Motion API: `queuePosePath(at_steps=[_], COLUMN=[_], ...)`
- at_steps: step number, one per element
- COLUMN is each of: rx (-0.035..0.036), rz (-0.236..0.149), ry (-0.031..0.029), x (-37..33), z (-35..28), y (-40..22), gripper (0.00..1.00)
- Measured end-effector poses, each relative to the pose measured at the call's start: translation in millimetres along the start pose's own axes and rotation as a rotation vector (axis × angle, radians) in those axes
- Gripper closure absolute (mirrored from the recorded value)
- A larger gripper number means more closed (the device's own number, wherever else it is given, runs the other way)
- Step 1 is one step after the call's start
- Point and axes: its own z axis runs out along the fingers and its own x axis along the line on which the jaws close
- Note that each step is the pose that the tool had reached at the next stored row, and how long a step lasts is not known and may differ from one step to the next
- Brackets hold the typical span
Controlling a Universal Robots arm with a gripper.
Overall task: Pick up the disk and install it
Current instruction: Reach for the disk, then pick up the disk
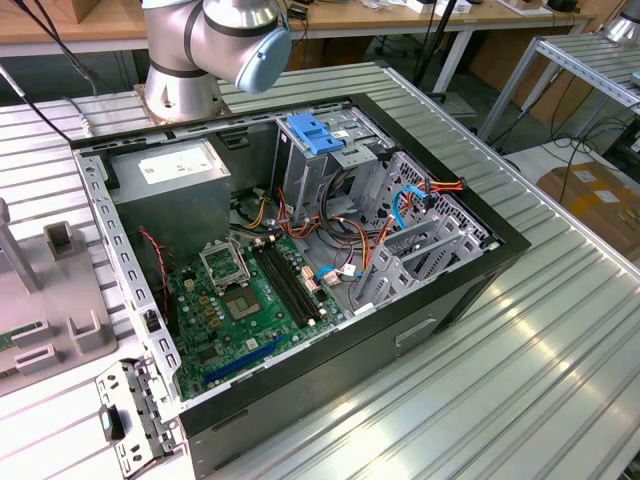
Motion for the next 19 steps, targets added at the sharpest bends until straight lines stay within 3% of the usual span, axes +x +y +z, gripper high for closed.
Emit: queuePosePath(at_steps=[15,19], rx=[0.0003,-0.0002], rz=[-0.001,-0.02], ry=[0.0,0.0011], x=[0.0,0.0], z=[0.0,0.0], y=[1.0,1.0], gripper=[0.89,0.89])
